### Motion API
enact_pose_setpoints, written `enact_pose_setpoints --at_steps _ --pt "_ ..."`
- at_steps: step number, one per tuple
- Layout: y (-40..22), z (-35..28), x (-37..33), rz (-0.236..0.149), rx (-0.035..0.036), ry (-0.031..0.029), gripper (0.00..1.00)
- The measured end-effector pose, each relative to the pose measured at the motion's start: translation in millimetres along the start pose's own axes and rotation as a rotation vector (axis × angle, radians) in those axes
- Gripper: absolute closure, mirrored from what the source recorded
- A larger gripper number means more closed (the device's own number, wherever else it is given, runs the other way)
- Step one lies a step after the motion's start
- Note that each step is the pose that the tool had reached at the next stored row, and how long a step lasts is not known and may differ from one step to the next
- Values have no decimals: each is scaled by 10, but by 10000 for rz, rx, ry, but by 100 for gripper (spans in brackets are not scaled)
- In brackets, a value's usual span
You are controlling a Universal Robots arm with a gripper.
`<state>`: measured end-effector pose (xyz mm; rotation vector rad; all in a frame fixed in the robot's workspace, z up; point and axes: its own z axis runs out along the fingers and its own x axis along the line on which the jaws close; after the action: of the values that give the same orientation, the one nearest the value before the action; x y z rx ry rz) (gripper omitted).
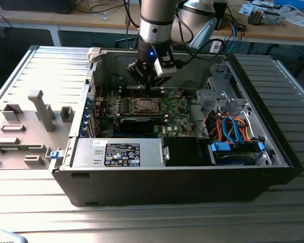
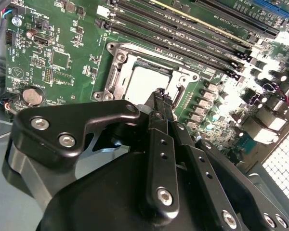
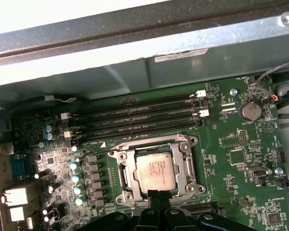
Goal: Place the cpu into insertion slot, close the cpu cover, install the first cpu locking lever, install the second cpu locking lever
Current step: 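Install the first cpu locking lever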
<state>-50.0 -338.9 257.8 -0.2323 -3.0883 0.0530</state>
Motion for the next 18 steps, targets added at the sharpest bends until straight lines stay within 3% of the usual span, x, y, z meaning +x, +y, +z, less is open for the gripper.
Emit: enact_pose_setpoints --at_steps 16,18 --pt "0 0 0 -542 18 -19 89" --pt "1 0 0 -637 -36 -17 89"
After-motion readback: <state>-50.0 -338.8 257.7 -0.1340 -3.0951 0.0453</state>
